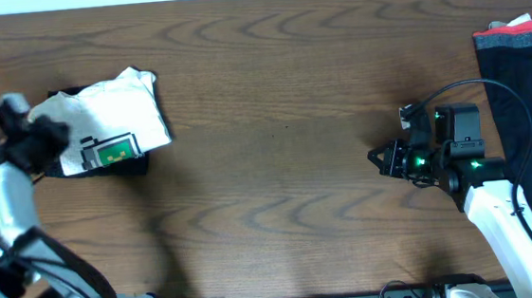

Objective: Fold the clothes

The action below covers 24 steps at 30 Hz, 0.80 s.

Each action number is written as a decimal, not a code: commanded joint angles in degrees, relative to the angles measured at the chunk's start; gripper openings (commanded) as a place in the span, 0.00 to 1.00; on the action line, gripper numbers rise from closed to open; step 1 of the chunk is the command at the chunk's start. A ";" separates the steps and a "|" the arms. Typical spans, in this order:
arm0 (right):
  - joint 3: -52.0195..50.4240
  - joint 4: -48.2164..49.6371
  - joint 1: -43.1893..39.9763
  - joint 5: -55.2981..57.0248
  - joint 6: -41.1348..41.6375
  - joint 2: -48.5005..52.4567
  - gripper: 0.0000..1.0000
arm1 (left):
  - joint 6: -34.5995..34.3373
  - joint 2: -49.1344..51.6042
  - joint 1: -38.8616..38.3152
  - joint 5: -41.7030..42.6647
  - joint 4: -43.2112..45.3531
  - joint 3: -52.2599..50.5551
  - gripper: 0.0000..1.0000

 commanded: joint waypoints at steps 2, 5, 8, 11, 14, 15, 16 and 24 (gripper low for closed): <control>0.07 0.07 -0.26 0.11 1.51 -0.63 0.01 | 2.36 6.60 -2.23 -12.76 1.38 -0.15 0.06; 0.07 0.07 -0.26 -0.37 1.62 -0.63 0.01 | 2.14 10.62 -1.66 -14.82 2.47 -0.15 0.06; 0.07 0.07 -0.26 -1.09 1.62 -0.61 0.01 | 1.95 13.14 -0.70 -16.94 3.17 -0.15 0.06; 0.07 0.07 -0.26 -1.46 1.60 -0.63 0.01 | 1.90 13.64 0.17 -16.09 3.74 -0.11 0.06; 0.07 0.07 -0.26 -1.70 1.60 -0.63 0.01 | 1.90 12.31 0.55 -10.82 3.65 0.42 0.09; 0.07 0.02 -0.26 -1.95 1.55 -0.63 0.01 | 1.92 11.52 0.59 -8.59 3.63 0.61 0.16; 0.07 -0.04 -0.26 -2.08 1.55 -0.63 0.01 | 1.90 10.23 0.59 -6.23 3.48 0.83 0.26; 0.07 -0.87 -0.26 -1.99 -4.09 -0.63 0.01 | 3.67 -6.84 -0.07 9.79 -8.63 6.88 0.51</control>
